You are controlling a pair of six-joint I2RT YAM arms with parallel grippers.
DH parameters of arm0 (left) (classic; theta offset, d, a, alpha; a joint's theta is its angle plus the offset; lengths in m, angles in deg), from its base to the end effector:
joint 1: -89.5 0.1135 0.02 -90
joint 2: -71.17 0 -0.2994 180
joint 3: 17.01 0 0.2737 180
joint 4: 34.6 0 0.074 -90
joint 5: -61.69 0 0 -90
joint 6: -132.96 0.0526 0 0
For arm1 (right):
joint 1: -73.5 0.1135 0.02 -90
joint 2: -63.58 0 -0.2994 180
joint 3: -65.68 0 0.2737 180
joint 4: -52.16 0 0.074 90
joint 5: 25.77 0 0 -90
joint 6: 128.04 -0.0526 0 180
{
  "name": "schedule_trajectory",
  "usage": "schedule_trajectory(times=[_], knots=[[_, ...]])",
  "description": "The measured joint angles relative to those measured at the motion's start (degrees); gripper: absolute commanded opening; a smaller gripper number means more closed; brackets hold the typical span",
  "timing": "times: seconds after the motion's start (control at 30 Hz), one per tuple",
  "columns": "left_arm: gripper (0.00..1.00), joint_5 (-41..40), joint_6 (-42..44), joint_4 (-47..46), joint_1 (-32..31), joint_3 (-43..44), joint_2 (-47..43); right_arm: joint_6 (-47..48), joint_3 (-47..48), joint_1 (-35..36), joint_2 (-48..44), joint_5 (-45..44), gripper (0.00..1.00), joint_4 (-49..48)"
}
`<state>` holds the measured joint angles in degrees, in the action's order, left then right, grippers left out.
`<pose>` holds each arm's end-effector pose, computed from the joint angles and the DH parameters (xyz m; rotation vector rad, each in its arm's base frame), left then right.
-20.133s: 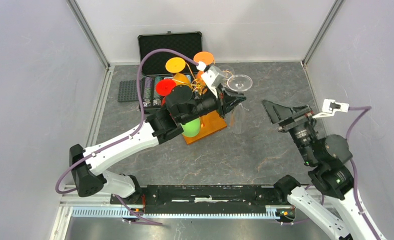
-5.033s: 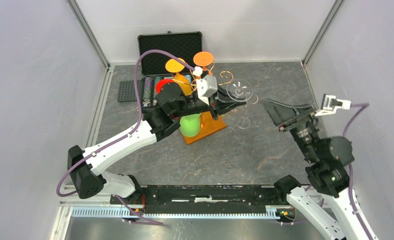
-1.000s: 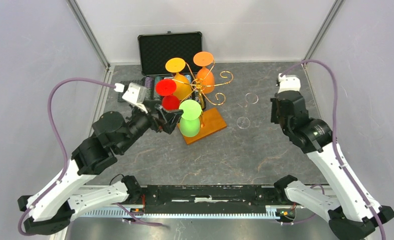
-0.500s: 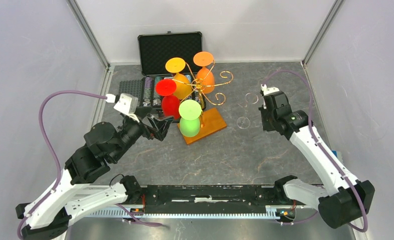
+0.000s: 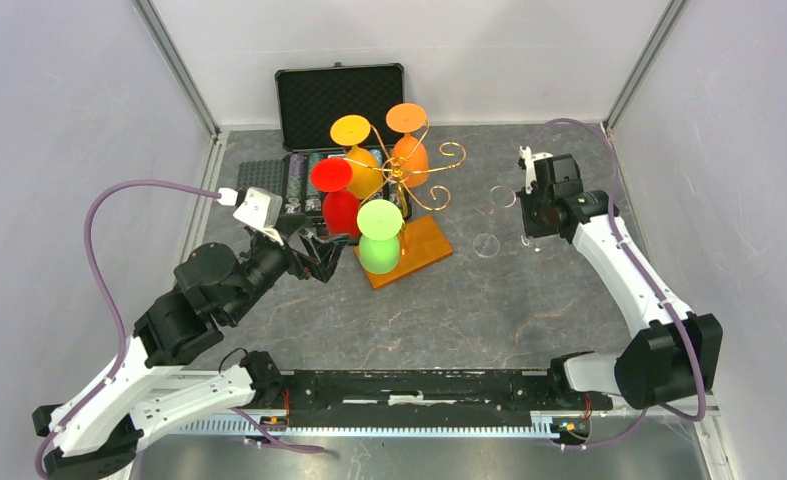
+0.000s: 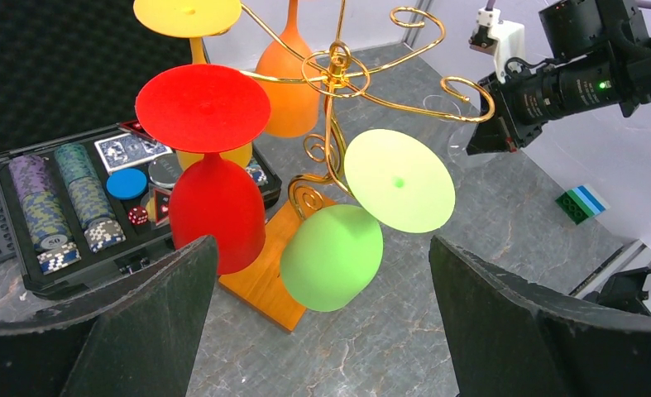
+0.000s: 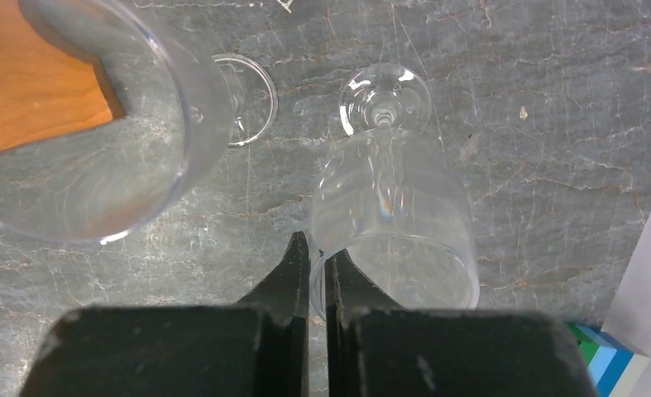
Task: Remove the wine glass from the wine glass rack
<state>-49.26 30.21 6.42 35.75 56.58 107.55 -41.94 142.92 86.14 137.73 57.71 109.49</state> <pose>0.0860 -0.0855 0.4484 0.3089 1.6368 -0.5882 0.2797 0.0566 0.3138 -0.1452 2.5045 -0.0250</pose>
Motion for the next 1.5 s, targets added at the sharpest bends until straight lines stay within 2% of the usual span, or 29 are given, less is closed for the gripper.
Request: schedule_trajectory(times=[0.27, 0.53, 0.8, 0.97, 1.13, 1.4, 1.5], knots=[[1.00, -0.04, 0.00, 0.02, 0.00, 0.00, 0.04, 1.99, 3.69, -1.70, 3.45, 1.51, 0.29, 0.52], [1.00, -0.11, 0.02, 0.04, 0.00, 0.00, 0.04, 2.69, 10.40, -3.08, 6.49, -0.26, 0.37, 0.70], [1.00, -0.44, -0.24, 1.09, 0.00, 0.00, -0.20, 2.40, 15.56, -3.19, 6.97, -1.11, 0.53, 0.33], [1.00, 0.04, -2.23, 1.44, 0.00, 0.00, -0.44, 0.35, 15.56, -3.28, 4.44, -1.18, 0.58, -0.98], [1.00, 0.26, -5.99, 1.70, 0.00, 0.09, 1.36, -3.39, 13.60, -3.30, -2.75, 0.92, 0.61, -4.87], [1.00, 3.19, -13.18, 1.49, 0.00, 1.51, 7.89, -10.14, 5.86, -3.34, -13.29, 9.25, 0.62, -12.35], [0.96, 4.39, -15.56, 0.87, 0.00, 1.79, 10.34, -12.79, 2.21, -3.34, -15.13, 12.83, 0.62, -14.80]])
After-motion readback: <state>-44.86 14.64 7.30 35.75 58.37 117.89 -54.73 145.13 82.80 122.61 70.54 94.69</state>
